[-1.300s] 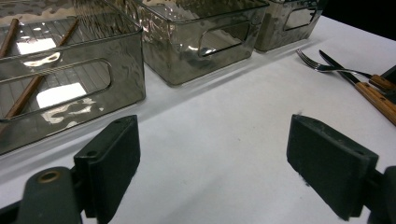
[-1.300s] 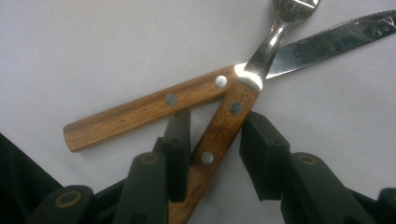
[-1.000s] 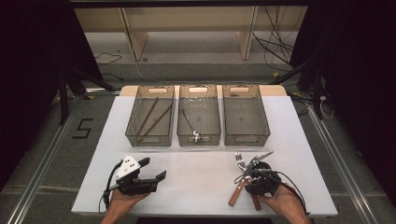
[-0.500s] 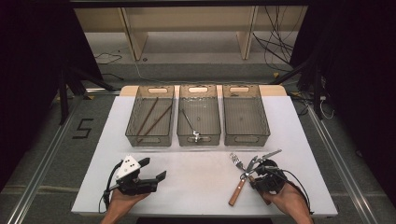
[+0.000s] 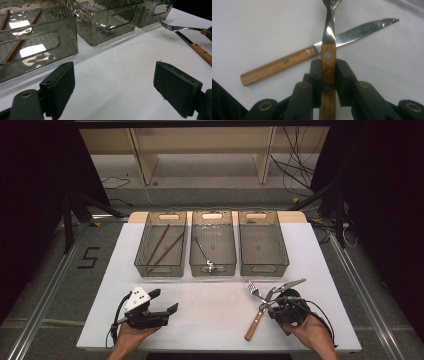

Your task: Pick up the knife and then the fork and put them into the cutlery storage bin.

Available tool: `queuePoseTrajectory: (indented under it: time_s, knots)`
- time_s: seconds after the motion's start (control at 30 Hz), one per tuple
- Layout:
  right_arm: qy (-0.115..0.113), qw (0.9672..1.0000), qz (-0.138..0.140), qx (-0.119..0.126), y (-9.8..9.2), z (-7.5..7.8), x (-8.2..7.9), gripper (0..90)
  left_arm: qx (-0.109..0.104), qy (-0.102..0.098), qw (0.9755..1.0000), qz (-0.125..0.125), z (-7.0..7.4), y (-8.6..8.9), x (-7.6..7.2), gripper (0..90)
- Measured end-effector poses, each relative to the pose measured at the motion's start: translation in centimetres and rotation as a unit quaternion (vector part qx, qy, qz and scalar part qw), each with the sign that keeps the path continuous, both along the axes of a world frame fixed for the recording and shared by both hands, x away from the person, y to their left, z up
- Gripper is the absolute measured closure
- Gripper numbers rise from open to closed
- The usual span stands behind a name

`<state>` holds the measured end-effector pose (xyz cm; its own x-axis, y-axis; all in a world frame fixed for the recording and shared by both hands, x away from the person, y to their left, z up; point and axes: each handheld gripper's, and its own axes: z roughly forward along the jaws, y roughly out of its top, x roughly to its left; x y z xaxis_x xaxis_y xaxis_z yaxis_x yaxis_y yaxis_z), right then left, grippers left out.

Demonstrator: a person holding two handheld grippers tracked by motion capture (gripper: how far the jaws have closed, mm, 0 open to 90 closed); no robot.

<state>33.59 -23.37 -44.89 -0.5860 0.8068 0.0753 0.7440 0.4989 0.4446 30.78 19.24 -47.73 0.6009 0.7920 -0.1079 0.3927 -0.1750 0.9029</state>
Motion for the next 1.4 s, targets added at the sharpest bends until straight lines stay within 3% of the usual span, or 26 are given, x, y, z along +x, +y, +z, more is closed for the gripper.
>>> queuePoseTrajectory:
  time_s: [0.27,0.63,1.03,1.4]
  knots:
    - [-0.026,0.9995,0.003,0.014,-0.1,2.1,0.4,77.2,0.0,-0.001,1.0,0.0,0.0,0.0,0.0,17.1]
    - [-0.069,0.9965,-0.016,0.045,-0.5,5.5,4.1,77.2,-0.002,0.002,1.0,0.001,0.0,0.2,0.1,17.0]
    - [-0.079,0.9937,-0.046,0.064,0.9,7.2,8.9,77.2,-0.006,0.001,1.0,0.003,0.0,0.2,0.1,17.1]
    - [-0.078,0.9926,-0.075,0.055,1.5,7.9,12.4,77.2,-0.007,0.0,1.0,0.004,0.0,0.2,0.1,17.1]
